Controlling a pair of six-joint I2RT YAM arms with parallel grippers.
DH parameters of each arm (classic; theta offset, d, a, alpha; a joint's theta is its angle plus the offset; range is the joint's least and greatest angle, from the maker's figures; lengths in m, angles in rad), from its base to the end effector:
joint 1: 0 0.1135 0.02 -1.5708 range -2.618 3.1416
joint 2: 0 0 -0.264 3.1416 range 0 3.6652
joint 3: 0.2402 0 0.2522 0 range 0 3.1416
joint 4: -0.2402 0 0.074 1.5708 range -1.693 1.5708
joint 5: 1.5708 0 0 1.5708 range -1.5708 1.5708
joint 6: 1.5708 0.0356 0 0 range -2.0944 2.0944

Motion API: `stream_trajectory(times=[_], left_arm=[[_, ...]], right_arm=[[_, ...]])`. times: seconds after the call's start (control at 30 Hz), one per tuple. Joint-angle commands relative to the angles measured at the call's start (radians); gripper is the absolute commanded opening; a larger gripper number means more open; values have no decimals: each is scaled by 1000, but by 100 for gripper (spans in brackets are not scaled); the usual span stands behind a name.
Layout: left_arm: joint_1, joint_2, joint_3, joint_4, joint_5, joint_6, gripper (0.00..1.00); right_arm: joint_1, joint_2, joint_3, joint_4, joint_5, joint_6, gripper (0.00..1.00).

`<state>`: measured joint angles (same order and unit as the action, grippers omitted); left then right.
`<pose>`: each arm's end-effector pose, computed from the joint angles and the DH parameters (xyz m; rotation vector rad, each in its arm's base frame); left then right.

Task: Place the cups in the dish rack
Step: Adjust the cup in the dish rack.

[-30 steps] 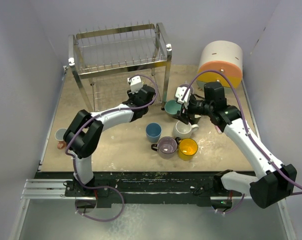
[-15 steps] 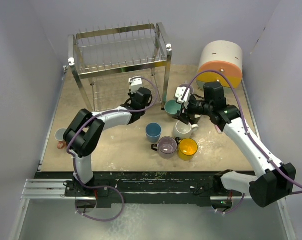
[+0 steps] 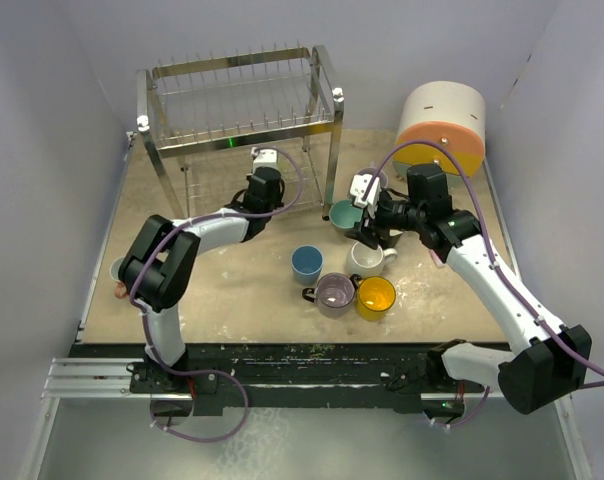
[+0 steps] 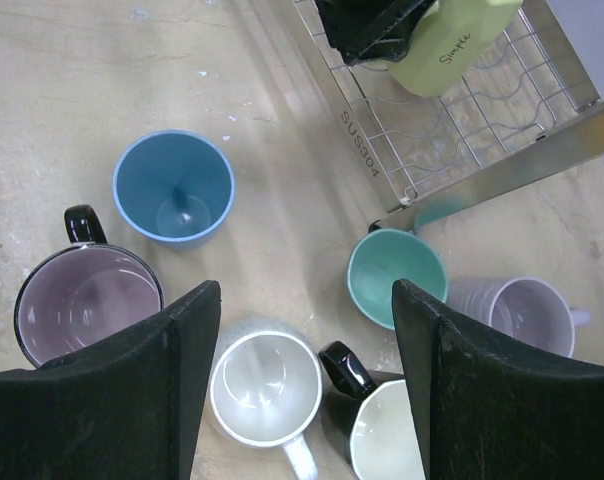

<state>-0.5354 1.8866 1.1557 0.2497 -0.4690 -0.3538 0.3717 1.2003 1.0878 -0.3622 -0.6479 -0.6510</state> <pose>0.3679 -0.1995 0.1966 -0.1057 1.9947 -0.0889 0.2397 0.1165 0.3449 -1.2922 1.4928 0.4788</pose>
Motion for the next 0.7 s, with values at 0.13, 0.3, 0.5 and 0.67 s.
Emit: stream_trajectory(times=[0.13,0.3,0.5,0.67], left_arm=[[39,-56,-42,223,146,247,0],[45,-35,-65,355,197,365,0],[70,1,-64,479,297,398,0],[99,37,-18,505,355,347,0]], right_arm=[[-7,-1,3,-1,-35,-16,72],[-7,-1,3,-3,-35,-18,72],[-8,3,5,-13,-39,-26,72],[-9,10,7,-24,-41,-35,72]])
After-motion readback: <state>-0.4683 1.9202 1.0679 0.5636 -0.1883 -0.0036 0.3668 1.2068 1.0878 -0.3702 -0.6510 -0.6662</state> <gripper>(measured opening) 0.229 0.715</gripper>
